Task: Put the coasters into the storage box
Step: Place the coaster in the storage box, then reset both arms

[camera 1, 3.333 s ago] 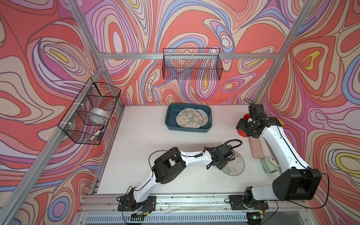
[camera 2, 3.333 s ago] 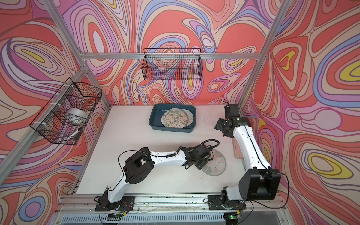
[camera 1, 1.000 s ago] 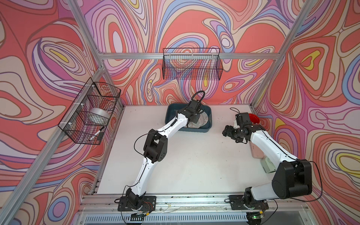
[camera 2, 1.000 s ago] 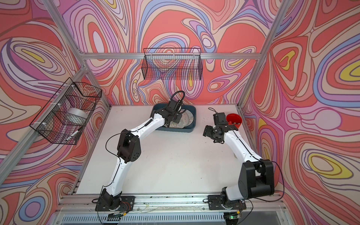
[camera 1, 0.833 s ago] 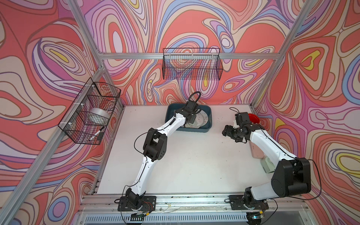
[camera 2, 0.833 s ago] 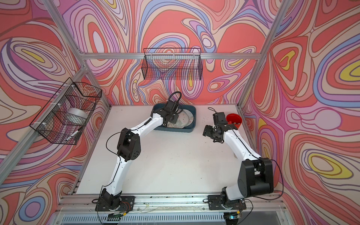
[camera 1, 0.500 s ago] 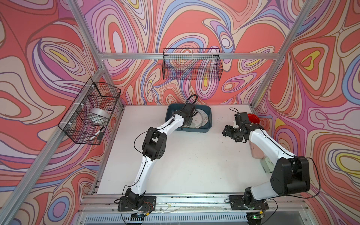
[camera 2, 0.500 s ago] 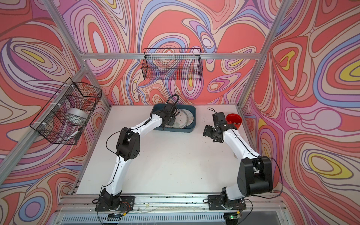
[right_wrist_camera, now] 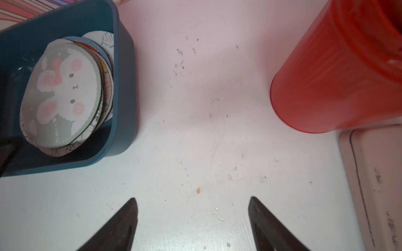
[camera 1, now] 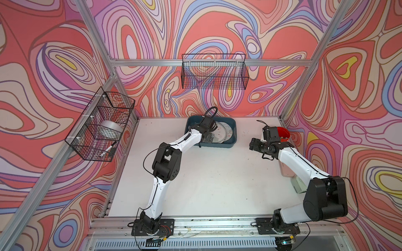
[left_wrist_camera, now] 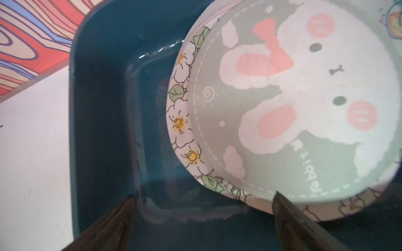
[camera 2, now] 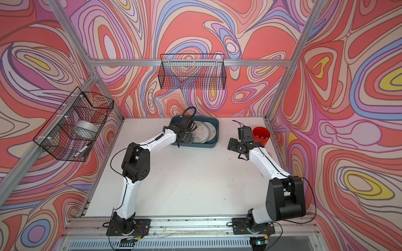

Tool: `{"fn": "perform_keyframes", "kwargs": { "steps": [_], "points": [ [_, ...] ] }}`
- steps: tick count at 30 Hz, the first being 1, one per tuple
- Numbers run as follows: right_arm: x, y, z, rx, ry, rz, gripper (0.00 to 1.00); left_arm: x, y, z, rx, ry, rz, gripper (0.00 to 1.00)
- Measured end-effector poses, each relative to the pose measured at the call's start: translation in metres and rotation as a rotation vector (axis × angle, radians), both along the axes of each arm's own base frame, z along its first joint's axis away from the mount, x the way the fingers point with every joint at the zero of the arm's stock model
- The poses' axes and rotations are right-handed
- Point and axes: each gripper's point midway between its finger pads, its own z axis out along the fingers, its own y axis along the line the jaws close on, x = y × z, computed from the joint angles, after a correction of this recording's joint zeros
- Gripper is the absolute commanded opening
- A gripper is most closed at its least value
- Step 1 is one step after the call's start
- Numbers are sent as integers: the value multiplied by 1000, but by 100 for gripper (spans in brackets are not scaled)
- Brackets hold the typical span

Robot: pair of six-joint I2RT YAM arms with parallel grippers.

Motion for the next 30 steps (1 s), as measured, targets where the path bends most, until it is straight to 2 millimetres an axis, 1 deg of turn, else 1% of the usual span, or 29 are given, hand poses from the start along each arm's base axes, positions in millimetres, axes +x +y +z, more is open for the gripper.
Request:
{"fn": "perform_keyframes", "kwargs": {
  "steps": [2, 5, 7, 10, 15, 18, 22, 25, 27, 30],
  "points": [
    [2, -4, -2, -27, -21, -5, 85, -9, 5, 13, -13, -20, -1, 100],
    [7, -10, -3, -69, -56, -14, 91, -25, 14, 36, -41, -62, -2, 100],
    [11, -14, -3, -95, -87, -16, 97, -38, 22, 49, -58, -87, -3, 100],
    [14, -18, -8, -131, -131, -16, 98, -61, 37, 62, -74, -125, 3, 100],
    [16, -26, -22, -198, -181, -16, 98, -100, 70, 62, -52, -154, 34, 100],
    [20, -30, -32, -236, -228, -12, 98, -117, 89, 60, -26, -172, 62, 100],
    [19, -34, -53, -285, -270, -2, 98, -135, 118, 61, -9, -204, 116, 100],
    [19, -36, -64, -320, -312, 7, 99, -144, 144, 63, -13, -247, 179, 100],
    [19, -37, -64, -340, -347, 14, 98, -150, 164, 62, -12, -275, 228, 100],
    [17, -37, -53, -355, -453, 15, 98, -156, 188, 56, -10, -300, 291, 100]
  ]
}}
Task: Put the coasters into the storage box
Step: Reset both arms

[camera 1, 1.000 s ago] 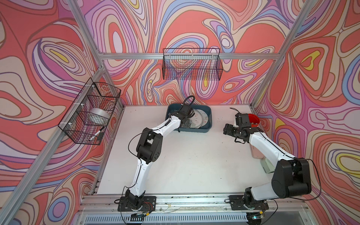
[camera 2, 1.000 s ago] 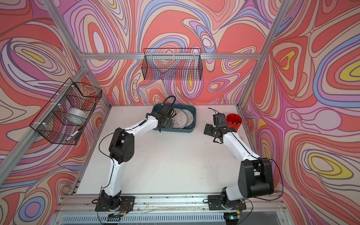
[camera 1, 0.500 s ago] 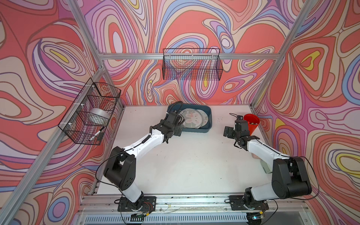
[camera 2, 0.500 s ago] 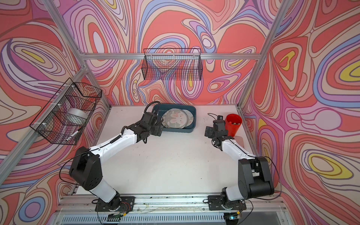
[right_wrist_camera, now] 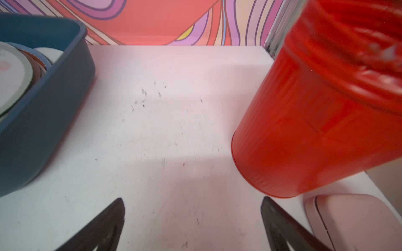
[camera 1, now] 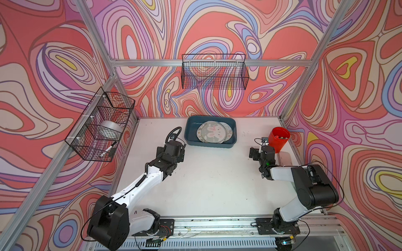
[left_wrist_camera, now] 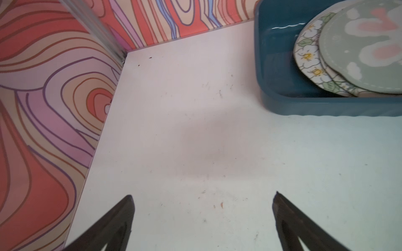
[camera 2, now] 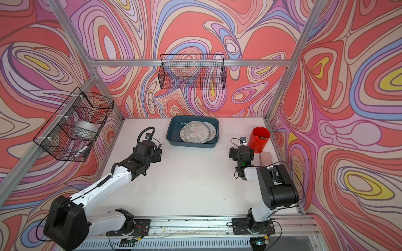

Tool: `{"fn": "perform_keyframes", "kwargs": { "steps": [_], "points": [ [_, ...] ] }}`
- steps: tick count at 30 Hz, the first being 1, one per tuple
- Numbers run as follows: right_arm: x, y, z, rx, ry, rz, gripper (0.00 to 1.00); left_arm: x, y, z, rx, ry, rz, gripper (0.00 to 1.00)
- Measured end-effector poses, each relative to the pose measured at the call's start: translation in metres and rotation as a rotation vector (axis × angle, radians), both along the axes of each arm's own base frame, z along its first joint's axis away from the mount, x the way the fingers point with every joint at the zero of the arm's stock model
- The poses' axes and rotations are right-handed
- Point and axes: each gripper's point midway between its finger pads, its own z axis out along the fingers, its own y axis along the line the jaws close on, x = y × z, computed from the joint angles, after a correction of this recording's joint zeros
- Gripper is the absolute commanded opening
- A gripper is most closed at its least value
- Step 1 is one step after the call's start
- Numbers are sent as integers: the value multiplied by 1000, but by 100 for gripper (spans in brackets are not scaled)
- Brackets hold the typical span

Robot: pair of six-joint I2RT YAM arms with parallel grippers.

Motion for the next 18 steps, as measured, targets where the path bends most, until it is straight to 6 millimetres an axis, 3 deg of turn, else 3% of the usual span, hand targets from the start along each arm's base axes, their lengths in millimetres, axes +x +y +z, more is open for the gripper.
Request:
{"fn": "perform_keyframes", "kwargs": {
  "steps": [4, 7, 13, 16, 18],
  "points": [
    [-22, -3, -12, -11, -90, 7, 98, -5, 30, -14, -6, -13, 79, 100],
    [-27, -2, -23, -29, -86, 17, 98, -4, 41, -23, -8, -38, 103, 100],
    [-8, 1, 7, -22, -192, 20, 98, 4, 45, -57, 11, -65, 87, 100],
    [-7, 2, 11, -21, -204, 20, 98, 4, 48, -82, 49, -41, 70, 100],
    [-7, 2, 11, -21, -205, 20, 98, 8, 48, -85, 54, -60, 59, 100]
  ]
}}
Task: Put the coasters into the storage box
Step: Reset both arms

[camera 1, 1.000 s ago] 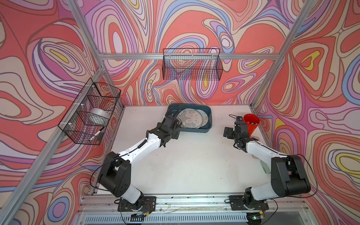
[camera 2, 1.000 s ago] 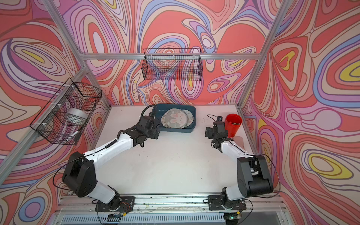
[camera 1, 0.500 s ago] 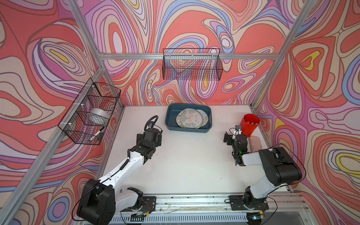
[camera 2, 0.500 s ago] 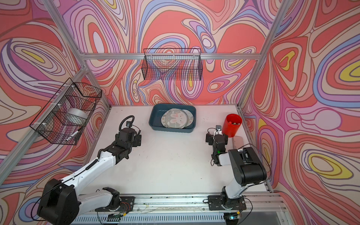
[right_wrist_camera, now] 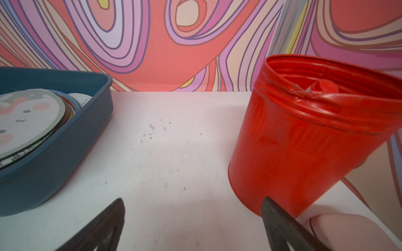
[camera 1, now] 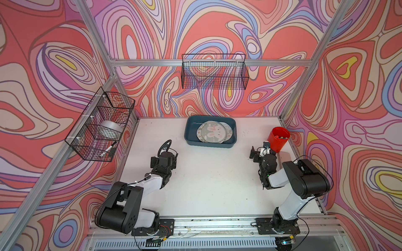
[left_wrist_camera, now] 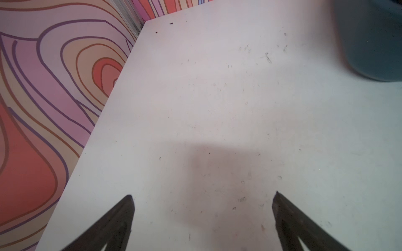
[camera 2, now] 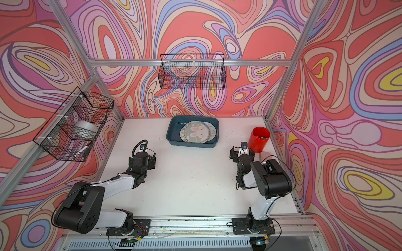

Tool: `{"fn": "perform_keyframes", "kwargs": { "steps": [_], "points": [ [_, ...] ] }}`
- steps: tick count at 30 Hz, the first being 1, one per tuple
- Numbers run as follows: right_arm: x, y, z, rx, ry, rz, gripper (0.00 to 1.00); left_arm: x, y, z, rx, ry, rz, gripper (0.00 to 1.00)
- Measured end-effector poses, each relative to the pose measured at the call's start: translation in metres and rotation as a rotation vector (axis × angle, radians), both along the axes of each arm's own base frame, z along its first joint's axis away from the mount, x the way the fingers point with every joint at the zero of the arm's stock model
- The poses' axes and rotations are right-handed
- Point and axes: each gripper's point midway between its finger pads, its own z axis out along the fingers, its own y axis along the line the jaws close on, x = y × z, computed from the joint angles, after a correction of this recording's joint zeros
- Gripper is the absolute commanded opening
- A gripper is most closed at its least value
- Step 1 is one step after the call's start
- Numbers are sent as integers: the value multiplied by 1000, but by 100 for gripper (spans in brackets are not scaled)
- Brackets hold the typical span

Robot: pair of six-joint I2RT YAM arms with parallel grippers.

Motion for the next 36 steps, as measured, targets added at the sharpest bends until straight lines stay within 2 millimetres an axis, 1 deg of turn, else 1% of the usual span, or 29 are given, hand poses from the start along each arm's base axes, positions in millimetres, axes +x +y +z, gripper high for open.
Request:
{"fn": "perform_keyframes", "kwargs": {
  "steps": [4, 6, 10, 12, 14, 20, 25, 31, 36],
  "points": [
    [0, 0, 0, 0, -1, 0, 98, 16, 2, 11, -5, -94, -21, 100],
    [0, 0, 0, 0, 0, 0, 98, 24, 9, 13, -25, -127, -15, 100],
    [0, 0, 0, 0, -1, 1, 98, 22, 37, 9, -115, -186, 26, 100],
    [0, 0, 0, 0, 0, 2, 98, 16, 44, 0, -144, -181, 34, 100],
    [0, 1, 0, 1, 0, 3, 98, 13, 41, -7, -168, -169, 21, 100],
    [0, 0, 0, 1, 0, 3, 99, 22, 37, 3, -195, -207, 5, 100],
    [0, 0, 0, 1, 0, 3, 98, 23, 34, 4, -200, -209, -2, 100],
    [0, 0, -1, 0, 3, 3, 98, 28, 24, 7, -215, -205, -62, 100],
    [0, 0, -1, 0, 4, 3, 98, 30, 20, 8, -219, -204, -86, 100]
  ]
}}
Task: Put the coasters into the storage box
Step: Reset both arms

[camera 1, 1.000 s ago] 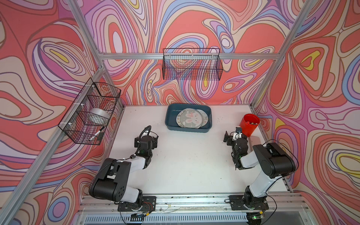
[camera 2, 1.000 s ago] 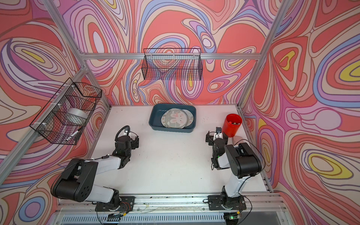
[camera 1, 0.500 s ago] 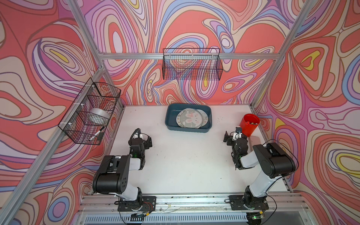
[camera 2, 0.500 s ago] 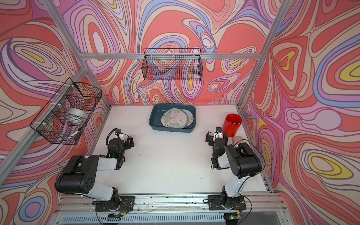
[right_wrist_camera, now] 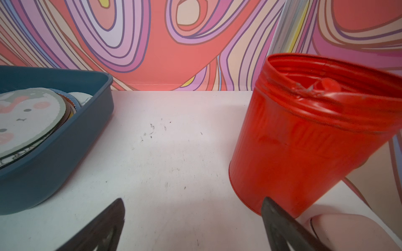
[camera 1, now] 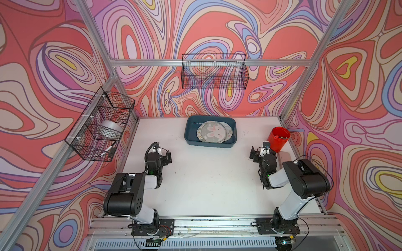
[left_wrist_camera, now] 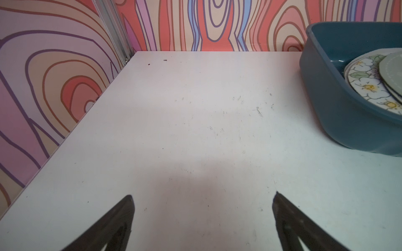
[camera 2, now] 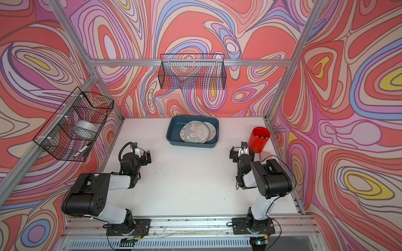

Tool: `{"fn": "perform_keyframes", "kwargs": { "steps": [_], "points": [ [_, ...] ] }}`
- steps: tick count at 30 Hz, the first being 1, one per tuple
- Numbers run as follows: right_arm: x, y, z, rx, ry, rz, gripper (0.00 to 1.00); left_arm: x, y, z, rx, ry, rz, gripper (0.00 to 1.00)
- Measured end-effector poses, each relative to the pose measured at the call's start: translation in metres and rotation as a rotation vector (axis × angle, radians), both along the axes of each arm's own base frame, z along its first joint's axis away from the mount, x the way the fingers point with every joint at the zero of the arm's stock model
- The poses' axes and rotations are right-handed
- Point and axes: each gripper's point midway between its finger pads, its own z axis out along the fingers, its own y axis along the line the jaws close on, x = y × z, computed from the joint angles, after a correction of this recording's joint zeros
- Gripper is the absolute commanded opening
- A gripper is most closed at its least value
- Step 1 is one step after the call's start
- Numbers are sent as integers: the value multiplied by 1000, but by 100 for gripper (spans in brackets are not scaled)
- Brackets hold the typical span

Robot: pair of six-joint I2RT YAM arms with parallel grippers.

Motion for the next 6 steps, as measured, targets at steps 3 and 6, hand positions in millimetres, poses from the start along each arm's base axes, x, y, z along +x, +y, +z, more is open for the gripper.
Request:
{"fn": "perform_keyframes", "kwargs": {
  "steps": [3, 6],
  "points": [
    [0, 0, 0, 0, 0, 0, 98, 1, -3, 0, -3, 2, -20, 100],
    [0, 0, 0, 0, 0, 0, 98, 0, -6, -1, -5, 6, -34, 100]
  ]
}}
